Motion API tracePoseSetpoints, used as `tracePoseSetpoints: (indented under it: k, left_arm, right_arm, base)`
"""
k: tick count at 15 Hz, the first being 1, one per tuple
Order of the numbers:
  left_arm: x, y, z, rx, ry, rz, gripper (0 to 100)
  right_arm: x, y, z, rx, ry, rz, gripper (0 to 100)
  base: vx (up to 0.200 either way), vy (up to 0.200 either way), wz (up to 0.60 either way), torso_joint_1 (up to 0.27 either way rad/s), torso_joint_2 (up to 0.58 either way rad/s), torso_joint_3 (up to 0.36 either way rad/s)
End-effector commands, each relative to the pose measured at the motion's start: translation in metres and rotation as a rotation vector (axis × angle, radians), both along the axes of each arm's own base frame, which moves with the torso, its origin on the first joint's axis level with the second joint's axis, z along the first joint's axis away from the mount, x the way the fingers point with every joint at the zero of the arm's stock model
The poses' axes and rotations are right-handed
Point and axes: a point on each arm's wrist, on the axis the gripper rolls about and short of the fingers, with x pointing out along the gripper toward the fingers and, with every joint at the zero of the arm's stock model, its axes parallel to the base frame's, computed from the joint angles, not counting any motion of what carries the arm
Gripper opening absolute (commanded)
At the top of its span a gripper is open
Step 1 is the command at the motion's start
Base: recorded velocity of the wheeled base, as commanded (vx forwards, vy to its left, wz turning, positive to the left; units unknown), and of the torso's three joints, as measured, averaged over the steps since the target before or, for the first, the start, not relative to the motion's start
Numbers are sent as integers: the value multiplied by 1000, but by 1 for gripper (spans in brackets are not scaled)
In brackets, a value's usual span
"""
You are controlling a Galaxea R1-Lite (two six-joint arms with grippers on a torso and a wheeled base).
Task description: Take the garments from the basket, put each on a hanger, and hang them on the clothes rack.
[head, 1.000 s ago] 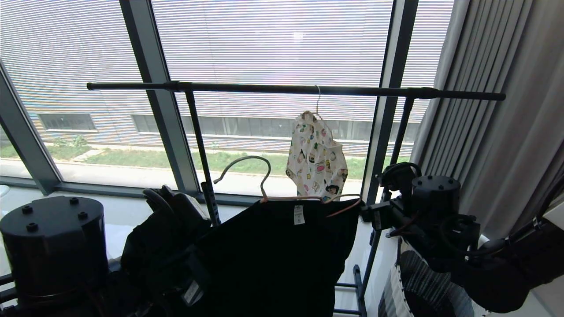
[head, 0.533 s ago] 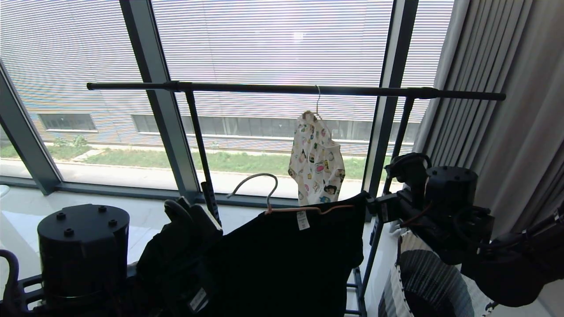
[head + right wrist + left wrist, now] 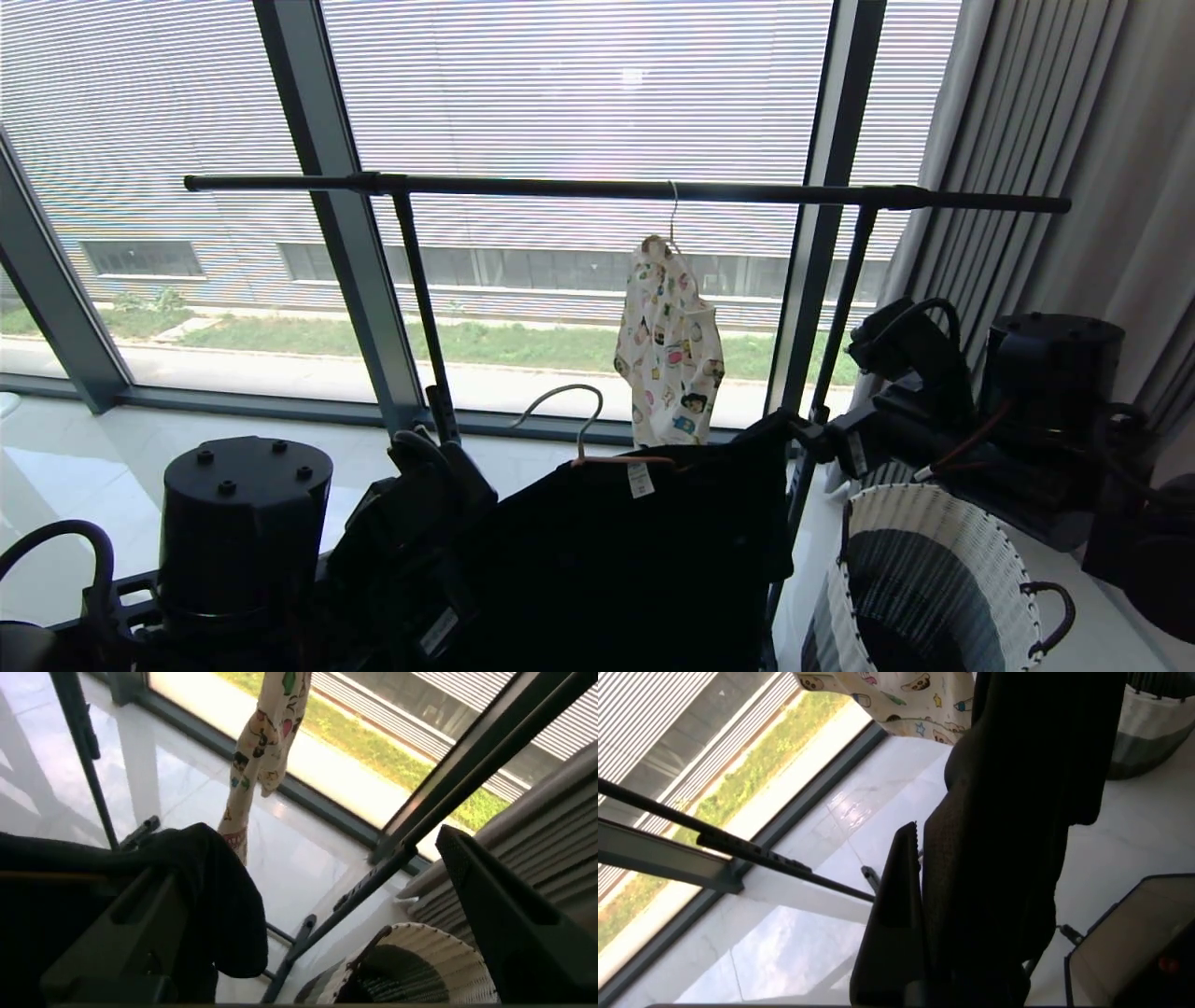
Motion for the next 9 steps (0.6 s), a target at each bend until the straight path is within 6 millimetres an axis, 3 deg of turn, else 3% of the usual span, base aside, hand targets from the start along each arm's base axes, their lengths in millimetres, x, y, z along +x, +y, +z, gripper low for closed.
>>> tracePoseSetpoints:
  k: [1, 9]
  left_arm:
    - [1, -1, 0, 1, 1, 1, 0]
    - [1, -2, 4, -23, -29, -7, 0]
  right_arm:
    - [-9, -8, 15, -5, -40, 8, 100]
    - [-27, -16, 27, -101, 14, 155, 100]
  base:
    - [0, 0, 0, 0, 0, 0]
    - [0, 0, 0, 0, 0, 0]
